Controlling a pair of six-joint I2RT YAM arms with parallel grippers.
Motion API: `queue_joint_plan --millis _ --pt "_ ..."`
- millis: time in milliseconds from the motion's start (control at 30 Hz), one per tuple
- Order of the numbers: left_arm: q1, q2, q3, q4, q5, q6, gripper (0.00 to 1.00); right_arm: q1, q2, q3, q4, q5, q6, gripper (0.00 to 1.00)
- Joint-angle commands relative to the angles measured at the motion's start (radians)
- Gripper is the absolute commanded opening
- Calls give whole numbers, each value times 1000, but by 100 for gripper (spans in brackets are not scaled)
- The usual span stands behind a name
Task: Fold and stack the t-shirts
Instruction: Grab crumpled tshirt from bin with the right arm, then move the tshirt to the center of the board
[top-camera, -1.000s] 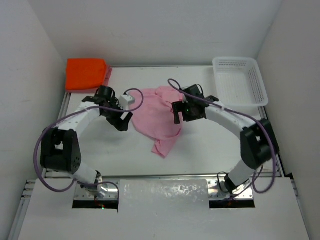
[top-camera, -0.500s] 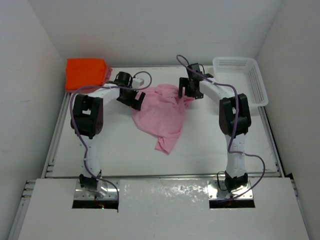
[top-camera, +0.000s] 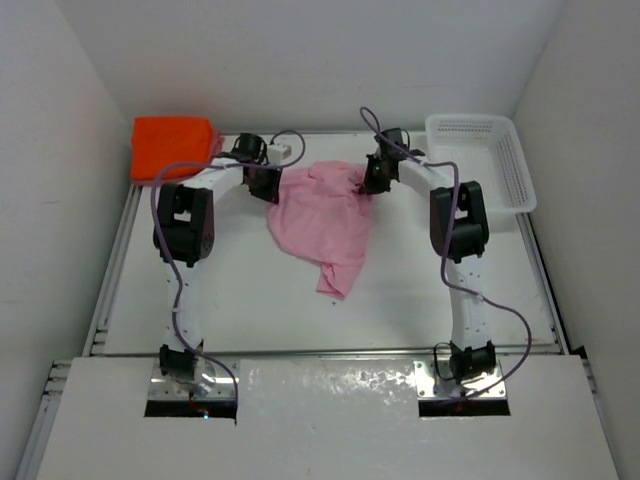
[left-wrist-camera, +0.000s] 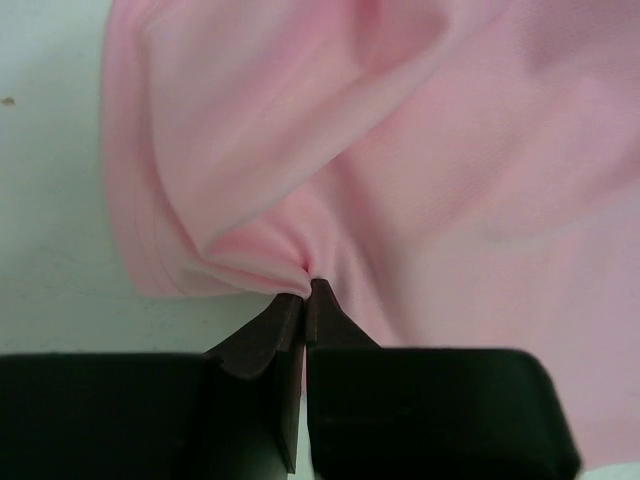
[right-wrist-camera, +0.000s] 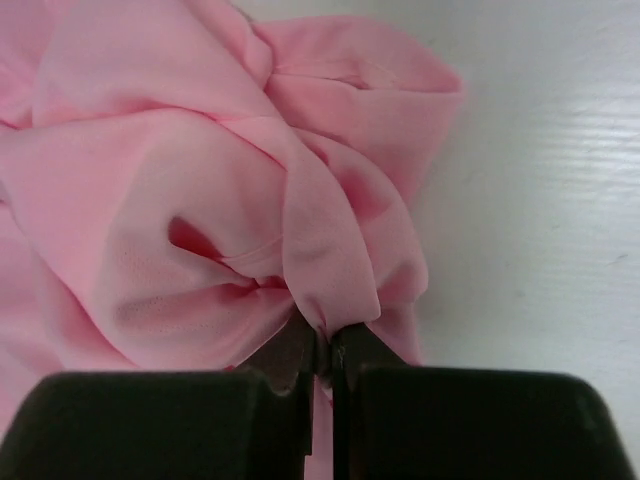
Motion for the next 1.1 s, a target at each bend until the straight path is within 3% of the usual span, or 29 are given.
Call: queue_joint_plan --millis 0,233,333,400,600,667,700,733,767,800,833,867,900,967,1067 --pt "21 -59 87 22 76 2 0 -59 -2 28 91 -93 37 0" --pt "69 -245 495 56 23 55 0 -83 -275 251 54 -5 -133 0" --pt "67 -345 535 25 49 126 0 -94 -480 138 66 -10 -164 0" --pt "67 -417 485 -6 64 181 0 -96 -603 15 98 -10 -185 0" --pt "60 -724 52 -140 179 380 0 -86 -1106 -633 261 -27 -164 0" --pt "54 -779 -81 -161 182 440 0 -64 -1186 -780 311 -30 -129 0" --pt "43 -804 -147 -196 190 486 0 -53 -1220 -857 325 -33 -113 8" --pt "35 -854 -298 -210 204 601 0 -39 -1248 -1003 342 -46 -97 28" --pt "20 -879 -390 -226 216 675 11 -7 -1283 -1067 347 -45 -63 63" --pt "18 -908 -484 -211 225 741 27 10 -1294 -1131 341 -33 -44 75" --pt "18 -954 -685 -185 221 845 44 25 -1300 -1243 336 -27 -23 91" --pt "18 -967 -778 -150 196 867 68 24 -1314 -1293 330 -33 35 93" --pt "18 -971 -851 -80 161 873 78 26 -1328 -1337 329 -36 52 96" --pt "26 -978 -998 -41 41 882 83 23 -1389 -1403 259 23 83 99" --pt "58 -1020 -1025 -94 6 895 83 16 -1458 -1364 69 232 94 99"
